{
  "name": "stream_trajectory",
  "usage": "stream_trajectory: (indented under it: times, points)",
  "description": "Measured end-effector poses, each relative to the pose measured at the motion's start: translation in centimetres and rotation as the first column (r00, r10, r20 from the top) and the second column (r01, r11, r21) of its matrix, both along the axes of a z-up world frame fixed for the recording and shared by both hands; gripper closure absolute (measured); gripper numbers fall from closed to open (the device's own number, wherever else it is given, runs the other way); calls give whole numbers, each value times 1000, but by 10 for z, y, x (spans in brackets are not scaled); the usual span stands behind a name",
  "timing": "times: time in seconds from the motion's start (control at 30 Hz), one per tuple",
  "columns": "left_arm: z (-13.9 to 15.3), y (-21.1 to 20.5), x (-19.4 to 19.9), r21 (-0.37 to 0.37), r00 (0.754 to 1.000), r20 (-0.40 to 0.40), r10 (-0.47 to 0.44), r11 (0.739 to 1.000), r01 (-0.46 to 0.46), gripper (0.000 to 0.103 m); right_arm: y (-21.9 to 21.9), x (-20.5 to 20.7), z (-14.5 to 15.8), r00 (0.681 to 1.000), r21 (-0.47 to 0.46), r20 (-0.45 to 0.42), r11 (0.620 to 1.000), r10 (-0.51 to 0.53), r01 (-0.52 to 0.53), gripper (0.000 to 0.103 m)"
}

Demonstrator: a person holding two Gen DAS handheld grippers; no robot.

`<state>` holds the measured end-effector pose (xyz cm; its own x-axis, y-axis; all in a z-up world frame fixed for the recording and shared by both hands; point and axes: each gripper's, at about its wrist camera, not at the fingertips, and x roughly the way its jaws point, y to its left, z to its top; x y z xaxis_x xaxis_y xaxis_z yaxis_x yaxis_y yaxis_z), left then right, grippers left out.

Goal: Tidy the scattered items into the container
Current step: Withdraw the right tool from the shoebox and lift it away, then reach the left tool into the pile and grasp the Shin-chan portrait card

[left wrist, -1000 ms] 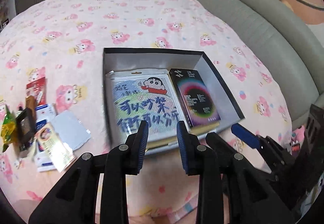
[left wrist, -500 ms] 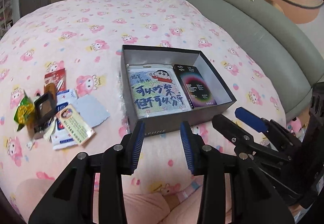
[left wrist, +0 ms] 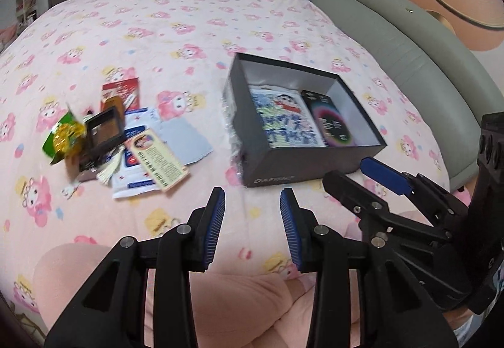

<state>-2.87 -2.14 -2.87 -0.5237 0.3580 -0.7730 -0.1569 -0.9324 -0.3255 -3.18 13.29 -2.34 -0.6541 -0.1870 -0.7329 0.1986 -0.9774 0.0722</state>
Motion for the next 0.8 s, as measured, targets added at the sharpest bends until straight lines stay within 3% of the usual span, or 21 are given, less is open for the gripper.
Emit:
stream_trajectory:
  times: [0.37, 0.5, 0.6, 0.8]
  points:
    - [-30, -80, -11, 72, 979, 71, 193, 977, -198, 66, -70, -38, -20, 989, -8, 51, 990, 142, -141, 49]
    - [-43, -110, -22, 79, 955, 106, 276, 955, -284, 66, -91, -58, -30, 982, -42, 68, 984, 177, -175, 49]
    - [-62, -127, -39, 96, 931, 177, 320, 935, -340, 66, -103, -73, -47, 980, -33, 99, 985, 174, -172, 49]
    - [-95, -126, -82, 95, 897, 272, 350, 917, -387, 66, -108, -87, -90, 967, -23, 210, 990, 144, -142, 49]
